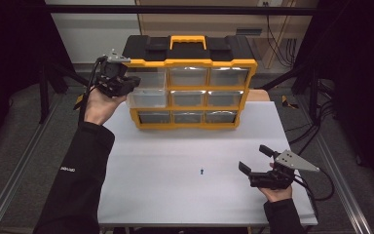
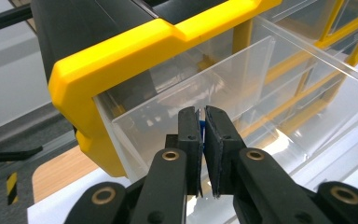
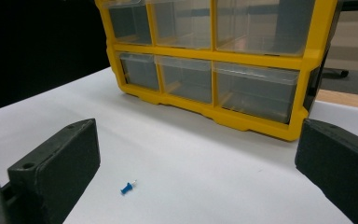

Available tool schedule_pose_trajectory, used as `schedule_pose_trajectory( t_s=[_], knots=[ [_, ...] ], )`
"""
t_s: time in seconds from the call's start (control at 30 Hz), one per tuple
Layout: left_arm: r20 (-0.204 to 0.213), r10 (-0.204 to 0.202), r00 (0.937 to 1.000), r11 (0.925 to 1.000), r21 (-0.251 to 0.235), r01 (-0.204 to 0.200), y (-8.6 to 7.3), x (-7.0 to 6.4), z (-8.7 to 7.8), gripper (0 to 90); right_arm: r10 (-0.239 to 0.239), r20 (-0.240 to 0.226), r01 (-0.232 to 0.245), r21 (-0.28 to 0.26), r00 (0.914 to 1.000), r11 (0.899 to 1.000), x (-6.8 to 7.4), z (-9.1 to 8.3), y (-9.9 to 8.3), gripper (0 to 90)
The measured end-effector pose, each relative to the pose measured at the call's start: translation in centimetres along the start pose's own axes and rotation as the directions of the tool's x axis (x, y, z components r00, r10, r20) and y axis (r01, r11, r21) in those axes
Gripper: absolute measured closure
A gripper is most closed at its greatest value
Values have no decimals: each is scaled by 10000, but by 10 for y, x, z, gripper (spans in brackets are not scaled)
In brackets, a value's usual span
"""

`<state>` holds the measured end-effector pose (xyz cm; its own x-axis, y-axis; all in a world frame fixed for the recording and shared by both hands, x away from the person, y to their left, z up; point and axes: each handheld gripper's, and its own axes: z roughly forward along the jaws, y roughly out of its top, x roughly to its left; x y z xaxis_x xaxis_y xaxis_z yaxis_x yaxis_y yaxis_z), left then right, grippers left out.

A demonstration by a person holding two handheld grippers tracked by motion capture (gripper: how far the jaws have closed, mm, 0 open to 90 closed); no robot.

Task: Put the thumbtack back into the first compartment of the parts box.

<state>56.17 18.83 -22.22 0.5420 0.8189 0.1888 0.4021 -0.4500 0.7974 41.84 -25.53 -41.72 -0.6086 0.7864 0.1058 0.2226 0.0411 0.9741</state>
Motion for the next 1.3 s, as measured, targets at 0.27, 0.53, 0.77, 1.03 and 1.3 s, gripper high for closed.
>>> schedule_pose_trajectory(
  t_s=[0.27,0.53,0.77,1.03,1.3],
  knots=[
    [-81,-118,9999,9994,-326,115,2,0,-4,734,-11,38,12,-47,10000,10000,0,0,0,4],
    [37,-435,9990,9935,-1052,437,3,-3,-13,585,-27,31,28,-81,10000,10000,0,0,0,4],
    [159,-354,9992,9875,-1530,374,0,-6,-26,405,-20,25,20,-65,10000,10000,0,0,0,4],
    [238,-335,9992,9729,-2282,381,-7,-10,-43,236,6,12,-6,-84,10000,10000,0,0,0,4],
    [334,-421,9986,9622,-2678,495,-19,-16,-54,136,28,22,-28,-65,10000,10000,0,-1,1,4]
  ],
)
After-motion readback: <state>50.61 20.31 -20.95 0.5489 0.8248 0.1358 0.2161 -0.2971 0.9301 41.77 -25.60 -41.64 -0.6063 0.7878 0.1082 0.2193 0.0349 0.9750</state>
